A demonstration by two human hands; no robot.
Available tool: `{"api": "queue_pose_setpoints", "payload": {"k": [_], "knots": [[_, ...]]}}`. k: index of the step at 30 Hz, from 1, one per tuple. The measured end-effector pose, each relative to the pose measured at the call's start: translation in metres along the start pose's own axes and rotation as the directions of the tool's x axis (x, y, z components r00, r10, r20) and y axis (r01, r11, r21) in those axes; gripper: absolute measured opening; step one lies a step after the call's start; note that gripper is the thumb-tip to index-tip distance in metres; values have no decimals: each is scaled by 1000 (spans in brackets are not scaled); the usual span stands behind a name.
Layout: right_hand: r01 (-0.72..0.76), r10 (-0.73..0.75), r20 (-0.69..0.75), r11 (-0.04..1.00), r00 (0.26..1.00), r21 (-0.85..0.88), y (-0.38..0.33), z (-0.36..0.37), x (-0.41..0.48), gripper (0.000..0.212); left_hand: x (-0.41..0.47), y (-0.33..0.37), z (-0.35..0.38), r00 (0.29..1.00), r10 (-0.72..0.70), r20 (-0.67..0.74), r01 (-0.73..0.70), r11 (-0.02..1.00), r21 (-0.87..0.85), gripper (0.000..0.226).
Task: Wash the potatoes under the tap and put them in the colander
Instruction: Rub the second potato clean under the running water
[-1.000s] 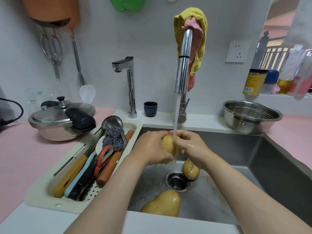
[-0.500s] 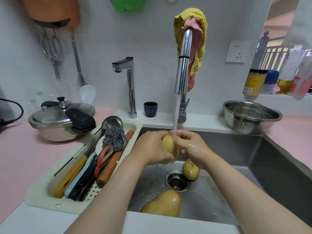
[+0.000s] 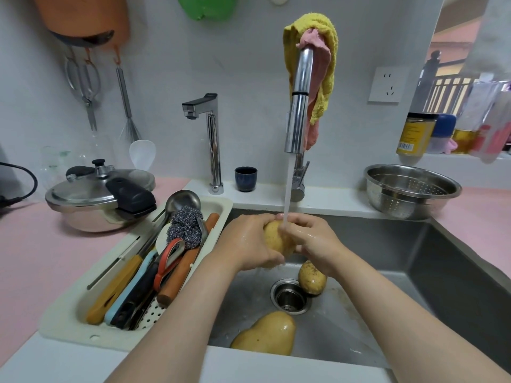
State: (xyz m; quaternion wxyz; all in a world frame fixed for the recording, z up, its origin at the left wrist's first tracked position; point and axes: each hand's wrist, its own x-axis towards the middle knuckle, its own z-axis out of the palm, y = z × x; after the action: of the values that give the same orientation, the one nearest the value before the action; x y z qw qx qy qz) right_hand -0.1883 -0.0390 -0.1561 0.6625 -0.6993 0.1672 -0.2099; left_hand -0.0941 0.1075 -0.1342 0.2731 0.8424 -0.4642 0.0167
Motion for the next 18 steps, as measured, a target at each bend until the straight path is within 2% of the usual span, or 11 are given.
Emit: {"api": "queue_pose_setpoints", "payload": {"k": [10,13,16,18], "knots": [[-9,9,4,1000,1000,-10,3,1,1,32,2,0,3,1000,-20,11,20,1000,-3,90],[-28,27,10,999,1000,36,3,-5,4,38,3,-3,5,999,-37,14,37,999,-37,94],[-35,30,81,997,996,63,1,-8,1,44,6,-9,9,993,-117,26,119,958,-261,90],[-74,64,157,996,985,56,3,-6,0,52,8,-12,15,984,-170,59,176,847,-501,77]]}}
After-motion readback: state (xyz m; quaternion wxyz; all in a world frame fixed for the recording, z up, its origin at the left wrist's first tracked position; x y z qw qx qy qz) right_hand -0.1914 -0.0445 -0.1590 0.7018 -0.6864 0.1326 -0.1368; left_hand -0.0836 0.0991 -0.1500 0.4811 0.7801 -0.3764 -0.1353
